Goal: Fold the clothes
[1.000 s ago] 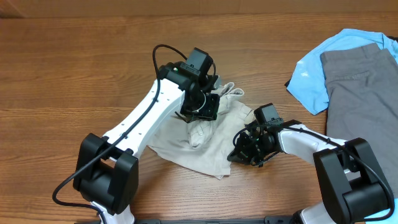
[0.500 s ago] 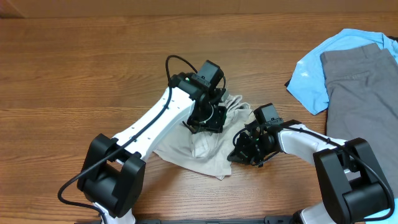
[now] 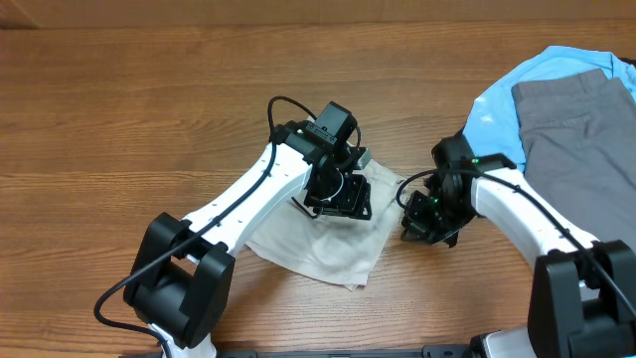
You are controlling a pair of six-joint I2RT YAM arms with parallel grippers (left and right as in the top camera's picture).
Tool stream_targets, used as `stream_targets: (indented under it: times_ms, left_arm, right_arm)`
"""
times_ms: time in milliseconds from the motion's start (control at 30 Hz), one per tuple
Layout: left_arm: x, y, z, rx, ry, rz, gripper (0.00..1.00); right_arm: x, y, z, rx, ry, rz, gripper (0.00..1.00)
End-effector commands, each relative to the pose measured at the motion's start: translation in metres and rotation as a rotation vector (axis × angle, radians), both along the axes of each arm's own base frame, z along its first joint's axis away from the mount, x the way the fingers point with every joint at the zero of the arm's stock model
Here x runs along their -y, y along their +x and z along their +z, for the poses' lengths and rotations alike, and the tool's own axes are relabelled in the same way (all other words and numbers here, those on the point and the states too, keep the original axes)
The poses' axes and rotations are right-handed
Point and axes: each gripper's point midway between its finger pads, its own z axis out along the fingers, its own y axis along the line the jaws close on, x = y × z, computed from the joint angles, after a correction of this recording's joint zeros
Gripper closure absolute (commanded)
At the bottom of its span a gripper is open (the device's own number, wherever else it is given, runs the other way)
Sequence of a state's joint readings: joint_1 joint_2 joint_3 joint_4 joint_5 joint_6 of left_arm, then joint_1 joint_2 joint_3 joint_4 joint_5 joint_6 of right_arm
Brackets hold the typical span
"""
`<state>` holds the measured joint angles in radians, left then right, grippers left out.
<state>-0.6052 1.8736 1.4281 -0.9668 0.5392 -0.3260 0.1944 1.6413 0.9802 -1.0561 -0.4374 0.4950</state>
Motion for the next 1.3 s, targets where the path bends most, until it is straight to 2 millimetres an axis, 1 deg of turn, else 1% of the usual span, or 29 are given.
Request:
stream_targets:
  times_ms: [0, 100, 133, 167, 200, 233, 267, 300, 400, 567, 667, 700, 767, 967, 1133, 1267]
  left_arm:
    - [0.002, -0.006, 0.026, -0.03, -0.099, -0.03, 0.39]
    - [-0.017, 0.005, 0.029, -0.052, -0.078, 0.028, 0.38]
    - [-0.02, 0.007, 0.029, -0.054, -0.076, 0.037, 0.4]
    - [-0.024, 0.01, 0.028, -0.054, -0.067, 0.049, 0.46]
    - [-0.028, 0.011, 0.026, -0.055, -0.049, 0.058, 0.55]
    - [-0.031, 0.011, 0.024, -0.055, -0.036, 0.06, 0.69]
    - [-0.031, 0.009, 0.023, -0.056, -0.027, 0.058, 0.79]
    - [-0.03, 0.006, 0.021, -0.06, -0.022, 0.05, 0.85]
    - [-0.02, -0.008, 0.013, -0.064, -0.013, 0.006, 0.93]
    - [-0.011, -0.026, -0.006, -0.069, 0.032, -0.015, 0.94]
    - [-0.011, -0.032, -0.019, -0.083, 0.041, -0.001, 0.96]
    - [-0.012, -0.034, -0.025, -0.09, 0.045, 0.009, 0.96]
    - [-0.016, -0.043, -0.042, -0.114, 0.048, 0.015, 0.95]
    - [-0.02, -0.063, -0.066, -0.165, 0.011, 0.008, 0.95]
    - [-0.034, -0.082, -0.087, -0.203, 0.04, 0.01, 0.95]
    - [-0.045, -0.096, -0.104, -0.222, 0.058, 0.01, 0.95]
  right_arm:
    - [-0.003, 0.021, 0.03, 0.142, 0.03, 0.143, 0.96]
    - [-0.005, 0.032, 0.054, 0.179, 0.036, 0.169, 0.96]
    - [-0.006, 0.037, 0.061, 0.194, 0.039, 0.169, 0.96]
    - [-0.008, 0.041, 0.067, 0.21, 0.05, 0.168, 0.96]
    - [-0.011, 0.045, 0.073, 0.226, 0.062, 0.167, 0.96]
    - [-0.014, 0.05, 0.076, 0.246, 0.077, 0.166, 0.96]
    - [-0.017, 0.054, 0.078, 0.265, 0.092, 0.165, 0.96]
    - [-0.017, 0.058, 0.078, 0.279, 0.095, 0.16, 0.96]
    - [-0.02, 0.068, 0.075, 0.318, 0.101, 0.163, 0.96]
    - [-0.025, 0.081, 0.065, 0.356, 0.12, 0.165, 0.96]
    - [-0.029, 0.086, 0.058, 0.379, 0.145, 0.166, 0.96]
    - [-0.03, 0.088, 0.055, 0.381, 0.146, 0.166, 0.96]
    - [-0.03, 0.09, 0.042, 0.364, 0.144, 0.165, 0.96]
    - [-0.032, 0.098, 0.012, 0.325, 0.139, 0.164, 0.96]
    - [-0.029, 0.106, -0.01, 0.311, 0.11, 0.163, 0.96]
    - [-0.021, 0.107, -0.021, 0.3, 0.056, 0.164, 0.96]
